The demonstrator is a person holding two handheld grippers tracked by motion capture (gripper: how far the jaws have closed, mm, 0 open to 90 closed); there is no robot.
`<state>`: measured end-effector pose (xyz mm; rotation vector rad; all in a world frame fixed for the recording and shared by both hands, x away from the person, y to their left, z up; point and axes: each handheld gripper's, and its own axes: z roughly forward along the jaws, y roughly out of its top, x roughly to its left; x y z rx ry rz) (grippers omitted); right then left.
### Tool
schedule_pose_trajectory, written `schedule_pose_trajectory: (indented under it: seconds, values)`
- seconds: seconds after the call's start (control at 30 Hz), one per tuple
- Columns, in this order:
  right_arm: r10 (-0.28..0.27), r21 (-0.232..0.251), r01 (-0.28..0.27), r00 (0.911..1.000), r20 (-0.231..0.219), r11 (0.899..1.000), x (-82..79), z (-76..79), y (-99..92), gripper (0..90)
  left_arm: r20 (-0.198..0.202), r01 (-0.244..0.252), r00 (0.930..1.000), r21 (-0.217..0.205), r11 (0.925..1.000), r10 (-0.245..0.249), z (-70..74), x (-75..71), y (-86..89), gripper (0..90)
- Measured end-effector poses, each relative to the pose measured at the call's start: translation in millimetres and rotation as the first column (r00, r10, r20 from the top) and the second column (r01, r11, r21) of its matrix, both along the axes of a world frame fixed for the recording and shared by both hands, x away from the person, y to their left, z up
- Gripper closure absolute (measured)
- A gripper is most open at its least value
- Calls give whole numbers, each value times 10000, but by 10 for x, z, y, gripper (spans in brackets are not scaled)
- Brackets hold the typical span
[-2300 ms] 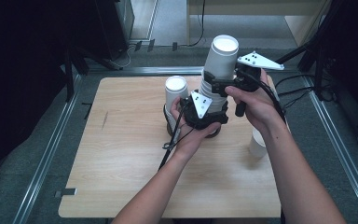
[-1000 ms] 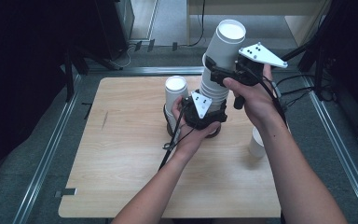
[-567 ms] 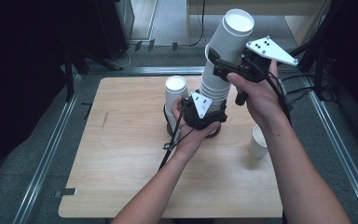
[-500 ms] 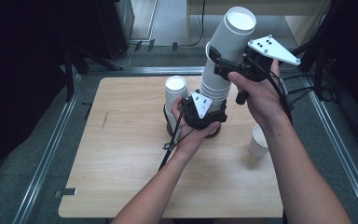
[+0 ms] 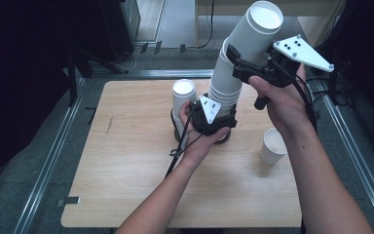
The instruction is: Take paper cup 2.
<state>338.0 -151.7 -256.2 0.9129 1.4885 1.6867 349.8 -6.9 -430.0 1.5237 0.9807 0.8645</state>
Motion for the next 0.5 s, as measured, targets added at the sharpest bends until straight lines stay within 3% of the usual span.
schedule_pose_trajectory:
  seconds: [0.5]
  values:
    - [-23, 150, 21, 10000, 91, 9999, -258, -66, -211, 139, -13, 112, 9999, 79, 9999, -112, 49, -60, 46, 93]
